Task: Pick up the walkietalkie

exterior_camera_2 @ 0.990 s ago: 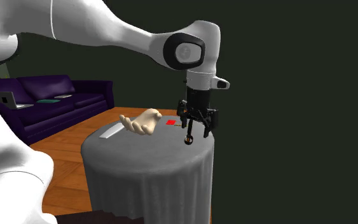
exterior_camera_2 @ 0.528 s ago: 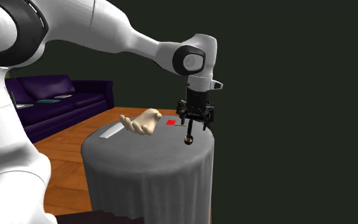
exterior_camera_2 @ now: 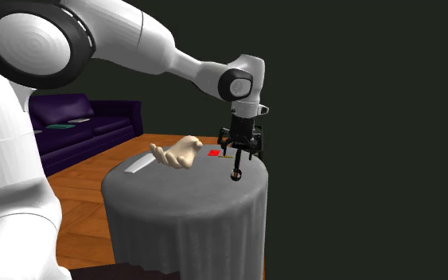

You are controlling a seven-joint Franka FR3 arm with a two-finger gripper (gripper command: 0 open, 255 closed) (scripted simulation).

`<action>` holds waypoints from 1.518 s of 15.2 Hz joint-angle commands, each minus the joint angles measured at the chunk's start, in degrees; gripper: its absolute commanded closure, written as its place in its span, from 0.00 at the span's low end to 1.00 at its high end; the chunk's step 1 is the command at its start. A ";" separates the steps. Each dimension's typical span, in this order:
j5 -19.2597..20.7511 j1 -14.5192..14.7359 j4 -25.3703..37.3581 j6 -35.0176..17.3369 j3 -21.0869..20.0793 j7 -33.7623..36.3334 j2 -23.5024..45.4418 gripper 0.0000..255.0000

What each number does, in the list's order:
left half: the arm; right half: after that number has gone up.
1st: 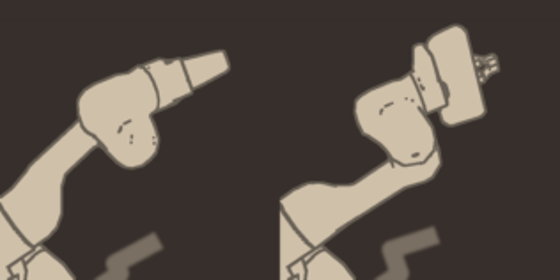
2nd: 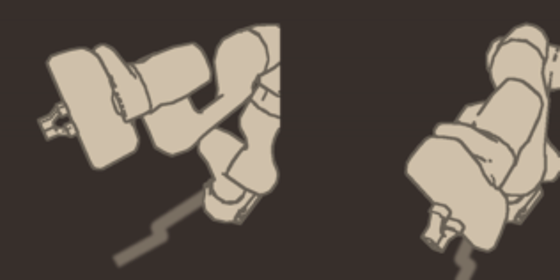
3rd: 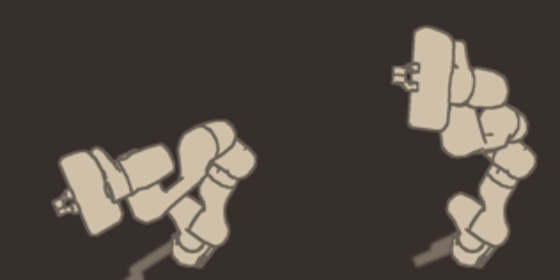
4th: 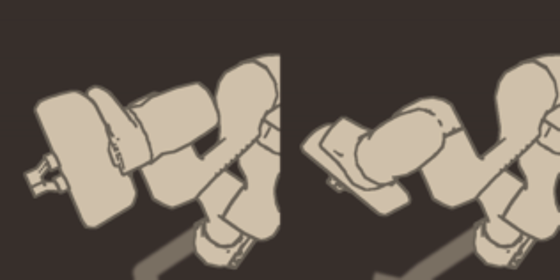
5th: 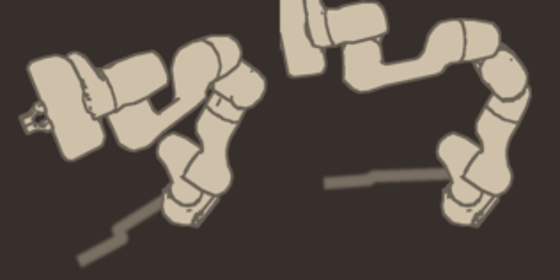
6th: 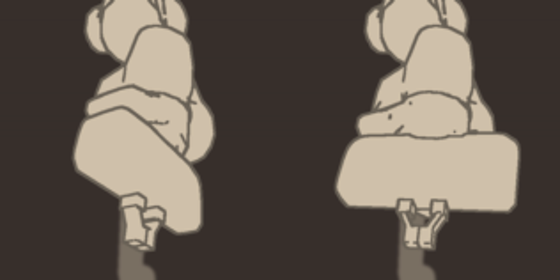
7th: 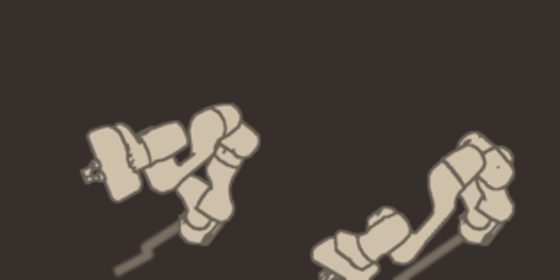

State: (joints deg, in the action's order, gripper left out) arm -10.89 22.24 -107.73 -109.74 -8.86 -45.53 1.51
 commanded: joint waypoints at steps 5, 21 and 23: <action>-0.17 0.17 -3.20 -4.18 -0.16 -0.68 0.99 0.00; -0.02 0.08 -0.26 -0.52 -0.09 -0.12 0.22 1.00; 0.04 0.05 1.00 0.96 -0.06 0.11 -0.01 1.00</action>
State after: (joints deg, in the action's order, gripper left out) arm -10.86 22.25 -107.28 -109.53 -8.88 -45.64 1.71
